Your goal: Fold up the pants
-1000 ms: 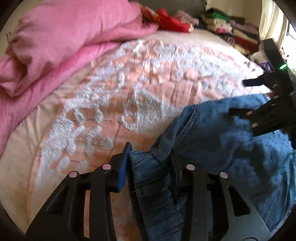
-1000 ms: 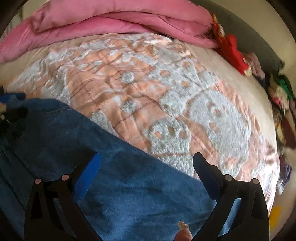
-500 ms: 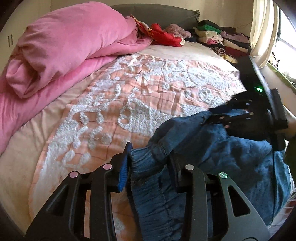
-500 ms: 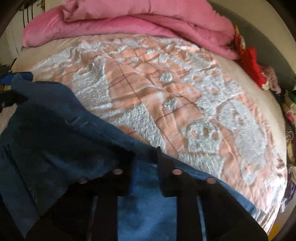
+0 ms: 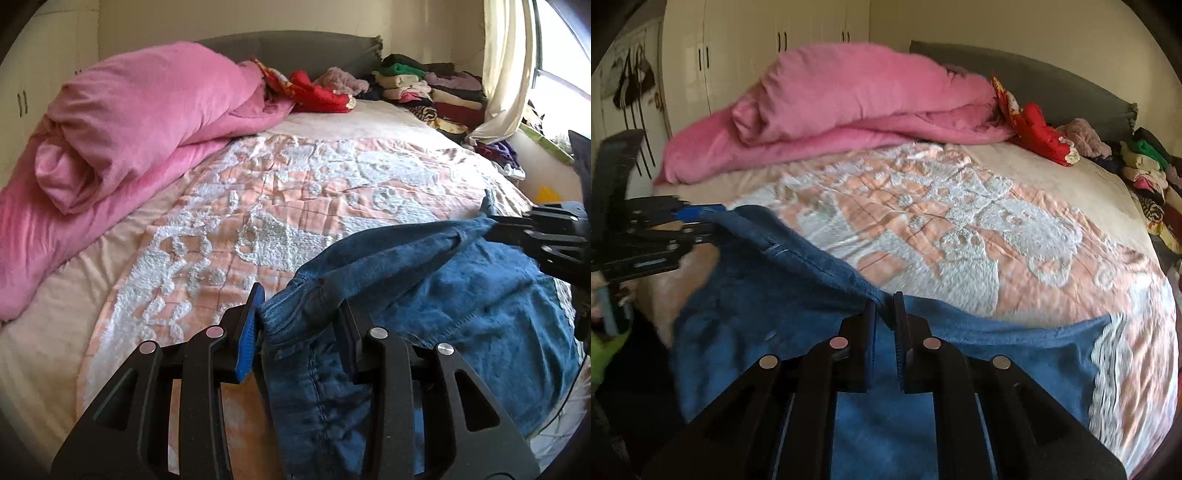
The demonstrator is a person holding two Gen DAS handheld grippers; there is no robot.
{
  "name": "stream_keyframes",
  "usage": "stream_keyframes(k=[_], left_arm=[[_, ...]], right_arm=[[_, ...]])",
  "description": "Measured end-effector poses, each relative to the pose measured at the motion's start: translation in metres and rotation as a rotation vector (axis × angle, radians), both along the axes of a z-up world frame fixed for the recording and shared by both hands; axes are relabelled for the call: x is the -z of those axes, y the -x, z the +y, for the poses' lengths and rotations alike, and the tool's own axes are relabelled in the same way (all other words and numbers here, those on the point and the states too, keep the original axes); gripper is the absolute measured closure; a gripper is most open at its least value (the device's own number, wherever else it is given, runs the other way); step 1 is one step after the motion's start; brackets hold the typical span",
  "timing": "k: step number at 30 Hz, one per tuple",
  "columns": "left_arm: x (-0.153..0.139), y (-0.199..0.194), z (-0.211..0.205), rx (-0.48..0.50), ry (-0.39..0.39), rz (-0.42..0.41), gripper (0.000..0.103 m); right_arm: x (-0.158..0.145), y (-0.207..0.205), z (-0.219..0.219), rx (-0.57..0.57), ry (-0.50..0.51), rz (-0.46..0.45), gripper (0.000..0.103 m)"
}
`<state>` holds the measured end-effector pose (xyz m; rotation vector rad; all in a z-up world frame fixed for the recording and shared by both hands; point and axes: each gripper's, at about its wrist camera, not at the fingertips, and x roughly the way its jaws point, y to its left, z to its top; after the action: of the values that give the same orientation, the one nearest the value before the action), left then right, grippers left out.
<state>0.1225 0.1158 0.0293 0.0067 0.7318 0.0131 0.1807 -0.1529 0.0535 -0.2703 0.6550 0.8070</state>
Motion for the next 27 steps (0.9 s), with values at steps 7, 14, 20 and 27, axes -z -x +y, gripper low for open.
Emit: stream_keyframes(k=[7, 14, 20, 27], left_arm=[[-0.003, 0.037, -0.007, 0.045, -0.006, -0.010, 0.075], [0.012, 0.074, -0.010, 0.071, 0.001, 0.026, 0.074], [0.030, 0.092, -0.007, 0.061, -0.015, 0.071, 0.072], [0.041, 0.105, 0.003, 0.055, 0.015, 0.126, 0.069]], right_arm=[[0.001, 0.071, -0.024, -0.001, -0.041, 0.021, 0.097], [0.016, 0.138, -0.023, -0.043, 0.013, 0.048, 0.097], [0.040, 0.174, -0.011, -0.102, 0.041, 0.119, 0.097], [0.066, 0.189, 0.009, -0.159, 0.075, 0.198, 0.099]])
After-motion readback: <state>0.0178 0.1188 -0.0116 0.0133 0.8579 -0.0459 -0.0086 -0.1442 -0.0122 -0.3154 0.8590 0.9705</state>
